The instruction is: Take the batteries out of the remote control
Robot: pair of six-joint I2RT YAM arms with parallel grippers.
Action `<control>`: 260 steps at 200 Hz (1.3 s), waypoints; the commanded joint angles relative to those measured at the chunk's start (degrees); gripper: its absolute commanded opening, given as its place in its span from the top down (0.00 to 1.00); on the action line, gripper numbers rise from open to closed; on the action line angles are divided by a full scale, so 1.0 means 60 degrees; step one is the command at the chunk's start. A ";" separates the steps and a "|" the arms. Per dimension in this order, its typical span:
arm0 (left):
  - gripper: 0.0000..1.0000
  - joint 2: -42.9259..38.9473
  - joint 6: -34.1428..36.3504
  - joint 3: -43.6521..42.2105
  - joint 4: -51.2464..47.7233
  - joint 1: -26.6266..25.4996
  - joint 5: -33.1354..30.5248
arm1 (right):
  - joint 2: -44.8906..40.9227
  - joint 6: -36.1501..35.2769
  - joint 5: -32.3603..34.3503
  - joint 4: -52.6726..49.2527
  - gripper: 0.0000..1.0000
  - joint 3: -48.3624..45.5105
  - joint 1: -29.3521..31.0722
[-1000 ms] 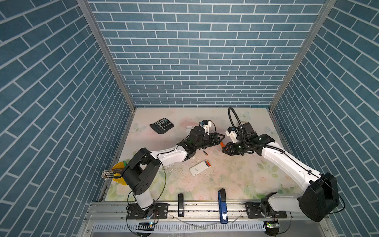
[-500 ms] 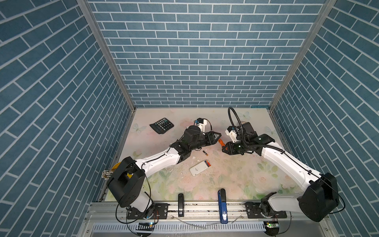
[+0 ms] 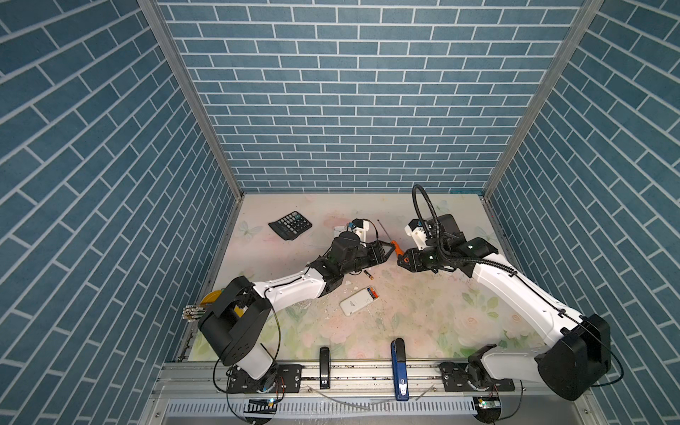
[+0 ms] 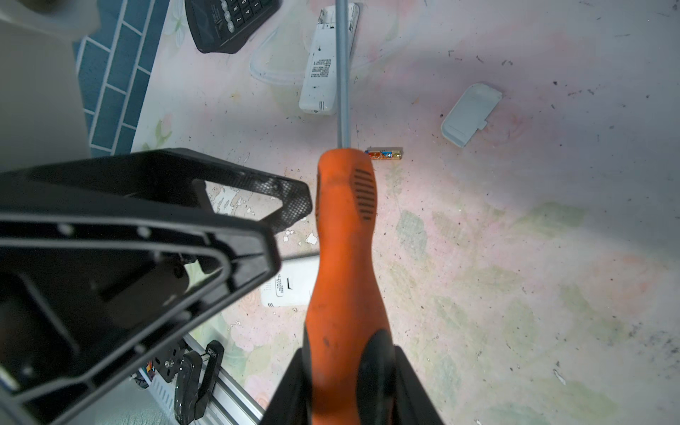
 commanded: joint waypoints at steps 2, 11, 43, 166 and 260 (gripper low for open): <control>0.42 0.0324 -0.0199 0.0336 0.0635 -0.0033 0.0220 | -0.0236 -0.0187 -0.0147 0.0181 1.00 0.0505 0.0062; 0.42 0.0400 -0.0249 0.0381 0.0742 -0.0033 0.0248 | -0.0229 -0.0190 -0.0190 0.0201 1.00 0.0538 0.0051; 0.44 0.0609 -0.0323 0.0556 0.0935 -0.0033 0.0281 | -0.0156 -0.0190 -0.0307 0.0225 1.00 0.0582 0.0070; 0.56 0.1309 -0.0656 0.1074 0.1463 0.0179 0.0698 | -0.0133 -0.0230 -0.0317 0.0203 1.00 0.0622 0.0075; 1.00 0.1444 -0.1136 0.0672 0.2528 0.0358 0.0406 | -0.0147 -0.0119 -0.0051 0.0279 0.99 0.0609 0.0069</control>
